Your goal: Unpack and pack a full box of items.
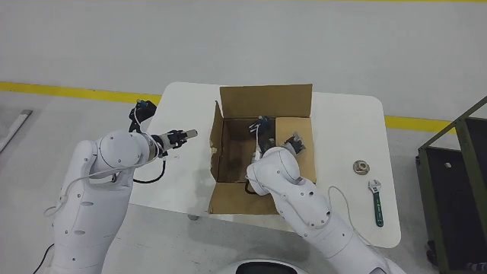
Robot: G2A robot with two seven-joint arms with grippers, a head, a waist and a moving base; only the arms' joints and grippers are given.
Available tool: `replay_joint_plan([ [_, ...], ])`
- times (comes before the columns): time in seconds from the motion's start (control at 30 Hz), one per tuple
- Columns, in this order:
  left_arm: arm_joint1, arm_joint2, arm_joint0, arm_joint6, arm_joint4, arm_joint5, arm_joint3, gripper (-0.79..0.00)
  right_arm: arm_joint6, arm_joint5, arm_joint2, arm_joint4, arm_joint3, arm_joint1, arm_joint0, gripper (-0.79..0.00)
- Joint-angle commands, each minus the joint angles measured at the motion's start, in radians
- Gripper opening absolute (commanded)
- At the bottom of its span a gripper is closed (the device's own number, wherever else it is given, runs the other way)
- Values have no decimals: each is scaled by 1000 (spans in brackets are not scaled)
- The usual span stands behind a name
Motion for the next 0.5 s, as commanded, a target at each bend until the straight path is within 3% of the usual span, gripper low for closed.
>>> replay_joint_plan([
  [0.0, 0, 0, 0, 0, 0, 0, 0, 0, 4, -4, 8, -10, 3, -3, -2, 0],
  [0.1, 0, 0, 0, 0, 0, 0, 0, 0, 6, -11, 18, -22, 3, -7, -6, -6],
  [0.13, 0, 0, 0, 0, 0, 0, 0, 0, 7, -11, 21, -28, 3, -9, -7, -49],
  [0.3, 0, 0, 0, 0, 0, 0, 0, 0, 7, -18, 38, -43, -3, -16, -15, -409],
  [0.43, 0, 0, 0, 0, 0, 0, 0, 0, 4, -23, 55, -50, -16, -22, -23, -603],
  [0.47, 0, 0, 0, 0, 0, 0, 0, 0, 5, -25, 61, -52, -20, -23, -25, -619],
])
